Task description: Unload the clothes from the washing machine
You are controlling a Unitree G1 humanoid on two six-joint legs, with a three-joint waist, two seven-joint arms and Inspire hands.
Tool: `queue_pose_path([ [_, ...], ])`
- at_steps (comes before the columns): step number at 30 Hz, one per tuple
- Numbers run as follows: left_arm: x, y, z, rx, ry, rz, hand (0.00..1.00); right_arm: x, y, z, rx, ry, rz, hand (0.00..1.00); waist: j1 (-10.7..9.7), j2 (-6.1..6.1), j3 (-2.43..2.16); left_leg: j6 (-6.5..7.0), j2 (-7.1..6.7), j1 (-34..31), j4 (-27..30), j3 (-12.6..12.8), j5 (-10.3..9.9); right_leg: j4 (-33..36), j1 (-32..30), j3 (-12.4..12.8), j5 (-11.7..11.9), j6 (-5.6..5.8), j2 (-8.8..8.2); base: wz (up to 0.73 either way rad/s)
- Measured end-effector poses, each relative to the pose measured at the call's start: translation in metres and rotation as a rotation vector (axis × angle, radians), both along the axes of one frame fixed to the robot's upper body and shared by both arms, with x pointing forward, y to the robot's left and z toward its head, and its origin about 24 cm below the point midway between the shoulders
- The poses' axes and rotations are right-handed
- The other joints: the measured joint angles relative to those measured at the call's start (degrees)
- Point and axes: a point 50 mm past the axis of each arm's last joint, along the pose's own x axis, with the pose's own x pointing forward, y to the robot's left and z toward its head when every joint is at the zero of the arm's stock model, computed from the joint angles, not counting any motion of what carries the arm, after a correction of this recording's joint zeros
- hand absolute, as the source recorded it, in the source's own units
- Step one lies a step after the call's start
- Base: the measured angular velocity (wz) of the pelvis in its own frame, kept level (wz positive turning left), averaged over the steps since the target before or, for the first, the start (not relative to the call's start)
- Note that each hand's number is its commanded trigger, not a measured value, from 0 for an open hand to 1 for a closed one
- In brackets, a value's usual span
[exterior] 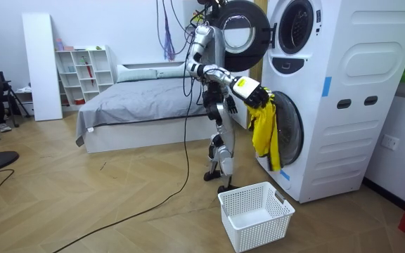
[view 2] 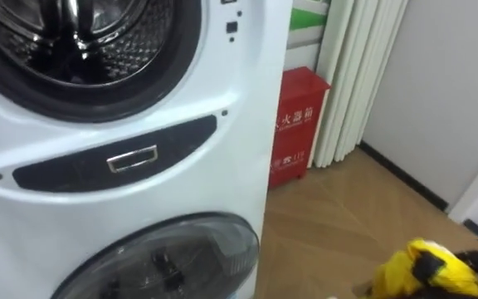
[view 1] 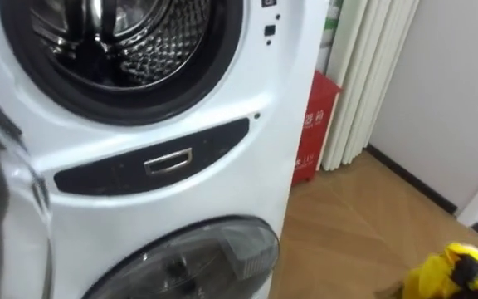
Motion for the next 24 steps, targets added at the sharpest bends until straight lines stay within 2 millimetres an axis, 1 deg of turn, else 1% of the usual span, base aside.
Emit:
queue_pose_path([
  [1, 0.001, -0.001, 0.000, -0.005, -0.002, -0.002, 0.00, 0.000, 0.000, -0.005, 0.013, 0.010, -0.009, 1.00, -0.01, 0.43, 0.10, 0.01, 0.15, -0.34, 0.34, 0.02, 0.00, -0.06, -0.17, -0.05, 0.02, 0.03, -0.01, -0.05],
  [2, 0.003, -0.004, -0.001, -0.021, -0.007, -0.005, 0.00, -0.002, -0.001, -0.013, 0.039, 0.026, -0.030, 1.00, 0.09, 1.35, 0.05, 0.04, 0.32, -1.42, 0.93, 0.10, -0.01, 0.18, -1.18, -0.20, 0.03, 0.06, -0.11, 0.00],
  [3, 0.007, -0.007, -0.002, -0.035, -0.012, -0.018, 0.00, -0.004, -0.001, -0.018, 0.059, 0.033, -0.048, 1.00, 0.12, 2.11, -0.11, 0.06, 0.38, -2.43, 1.09, 0.41, -0.01, 0.29, -2.06, -0.30, 0.03, 0.08, -0.26, 0.04],
  [4, 0.008, -0.008, -0.002, -0.043, -0.014, -0.023, 0.00, -0.004, 0.000, -0.021, 0.063, 0.037, -0.052, 1.00, 0.11, 2.60, -0.18, 0.06, 0.39, -3.00, 1.13, 0.72, -0.01, 0.31, -2.65, -0.18, 0.03, 0.09, -0.27, 0.04],
  [5, 0.011, -0.009, -0.002, -0.050, -0.024, -0.028, 0.00, -0.003, 0.000, -0.025, 0.070, 0.040, -0.054, 1.00, 0.08, 3.52, -0.15, 0.06, 0.41, -3.75, 1.15, 1.62, -0.01, 0.29, -3.82, -0.11, 0.04, 0.12, -0.27, 0.00],
  [6, 0.013, -0.010, -0.001, -0.052, -0.033, -0.032, 0.00, 0.000, -0.001, -0.028, 0.076, 0.041, -0.067, 1.00, 0.03, 4.47, -0.09, 0.09, 0.24, -4.79, 1.29, 1.61, 0.01, 0.28, -4.86, 0.15, 0.12, 0.24, -0.22, -0.05],
  [7, 0.013, -0.010, -0.001, -0.054, -0.035, -0.032, 0.00, 0.002, -0.002, -0.030, 0.078, 0.038, -0.076, 1.00, 0.01, 4.83, -0.08, 0.13, 0.20, -5.23, 1.36, 1.59, 0.03, 0.28, -5.29, 0.25, 0.16, 0.30, -0.20, -0.10],
  [9, 0.018, -0.011, -0.001, -0.076, -0.044, -0.034, 0.00, 0.011, -0.004, -0.038, 0.091, 0.020, -0.122, 1.00, -0.23, 5.93, -0.17, 0.48, 0.02, -7.35, 1.45, 1.55, 0.24, 0.26, -7.01, 0.97, 0.36, 0.63, -0.13, -0.09],
  [11, 0.024, -0.015, -0.002, -0.089, -0.055, -0.057, 0.00, 0.016, -0.005, -0.042, 0.100, 0.004, -0.151, 1.00, -0.49, 6.57, 0.06, 0.54, 0.01, -8.61, 1.41, 1.56, 0.27, 0.17, -8.10, 1.27, 0.41, 0.73, -0.25, 0.00],
  [12, 0.028, -0.019, -0.002, -0.107, -0.059, -0.074, 0.00, 0.018, -0.005, -0.043, 0.098, -0.007, -0.167, 1.00, -0.69, 7.21, 0.32, 1.00, 0.10, -9.11, 1.38, 1.69, 0.58, 0.17, -8.62, 1.00, 0.40, 0.74, -0.33, 0.00],
  [13, 0.031, -0.022, -0.003, -0.122, -0.062, -0.089, 0.00, 0.020, -0.005, -0.044, 0.091, -0.022, -0.181, 1.00, -0.79, 7.85, 0.47, 1.01, 0.11, -9.47, 1.35, 1.82, 0.60, 0.23, -9.13, 0.53, 0.40, 0.74, -0.48, 0.00],
  [14, 0.032, -0.023, -0.003, -0.124, -0.061, -0.098, 0.00, 0.021, -0.004, -0.045, 0.088, -0.029, -0.186, 1.00, -0.87, 8.18, 0.45, 1.01, 0.11, -9.70, 1.34, 1.79, 0.60, 0.30, -9.40, 0.36, 0.40, 0.74, -0.53, -0.05],
  [15, 0.033, -0.025, -0.003, -0.130, -0.064, -0.107, 0.00, 0.022, -0.003, -0.044, 0.083, -0.044, -0.194, 1.00, -0.95, 8.81, 0.34, 1.00, -0.07, -10.13, 1.33, 1.58, 0.61, 0.71, -10.17, 0.00, 0.40, 0.74, -0.75, -0.04],
  [16, 0.034, -0.026, -0.003, -0.136, -0.071, -0.107, 0.00, 0.023, -0.003, -0.044, 0.079, -0.054, -0.196, 1.00, -1.07, 9.08, 0.33, 1.00, -0.33, -10.23, 1.25, 1.31, 0.61, 1.14, -10.56, 0.02, 0.40, 0.74, -0.87, -0.03],
  [17, 0.035, -0.026, -0.003, -0.145, -0.073, -0.107, 0.00, 0.027, -0.004, -0.043, 0.070, -0.077, -0.204, 1.00, -1.41, 9.78, 0.20, 1.03, -0.99, -10.88, 1.10, 0.20, 0.64, 2.01, -11.42, 0.20, 0.40, 0.73, -0.91, -0.04],
  [18, 0.034, -0.027, -0.004, -0.151, -0.072, -0.104, 0.00, 0.029, -0.004, -0.043, 0.059, -0.092, -0.219, 1.00, -1.53, 10.40, 0.22, 1.28, -1.51, -11.45, 1.05, -0.72, 0.81, 2.73, -12.16, 0.52, 0.41, 0.73, -0.80, -0.05],
  [19, 0.035, -0.027, -0.003, -0.154, -0.073, -0.106, 0.00, 0.030, -0.004, -0.043, 0.054, -0.097, -0.224, 1.00, -1.55, 10.68, 0.16, 1.28, -1.72, -11.83, 1.02, -1.22, 0.81, 3.01, -12.54, 0.69, 0.41, 0.73, -0.72, -0.07],
  [20, 0.036, -0.028, -0.003, -0.157, -0.078, -0.112, 0.00, 0.030, -0.005, -0.043, 0.039, -0.101, -0.231, 1.00, -1.59, 11.41, -0.03, 1.39, -1.85, -12.53, 1.01, -1.73, 0.94, 3.29, -13.28, 0.88, 0.41, 0.73, -0.54, -0.06],
  [21, 0.037, -0.029, -0.003, -0.160, -0.079, -0.125, 0.00, 0.030, -0.005, -0.042, 0.028, -0.108, -0.237, 1.00, -1.76, 12.03, -0.08, 1.37, -1.90, -13.09, 0.83, -1.86, 1.16, 3.44, -13.92, 1.03, 0.41, 0.72, -0.38, -0.07],
  [22, 0.037, -0.030, -0.003, -0.163, -0.080, -0.128, 0.00, 0.030, -0.005, -0.042, 0.024, -0.112, -0.240, 1.00, -1.77, 12.18, -0.01, 1.28, -2.05, -13.15, 0.55, -1.90, 1.50, 3.74, -14.23, 1.37, 0.43, 0.70, -0.22, -0.10],
  [23, 0.037, -0.030, -0.004, -0.171, -0.078, -0.130, 0.00, 0.029, -0.006, -0.043, 0.017, -0.118, -0.248, 1.00, -2.03, 12.21, 0.00, 1.40, -2.74, -13.31, -0.02, -2.60, 2.06, 4.78, -14.98, 1.61, 0.65, 0.35, -0.15, -0.08],
  [24, 0.036, -0.031, -0.004, -0.180, -0.079, -0.127, 0.00, 0.026, -0.006, -0.045, 0.011, -0.119, -0.263, 1.00, -2.39, 12.31, 0.02, 1.46, -3.10, -13.39, -0.03, -3.37, 2.28, 5.61, -15.31, 1.75, 1.00, -0.19, -0.10, -0.05],
])
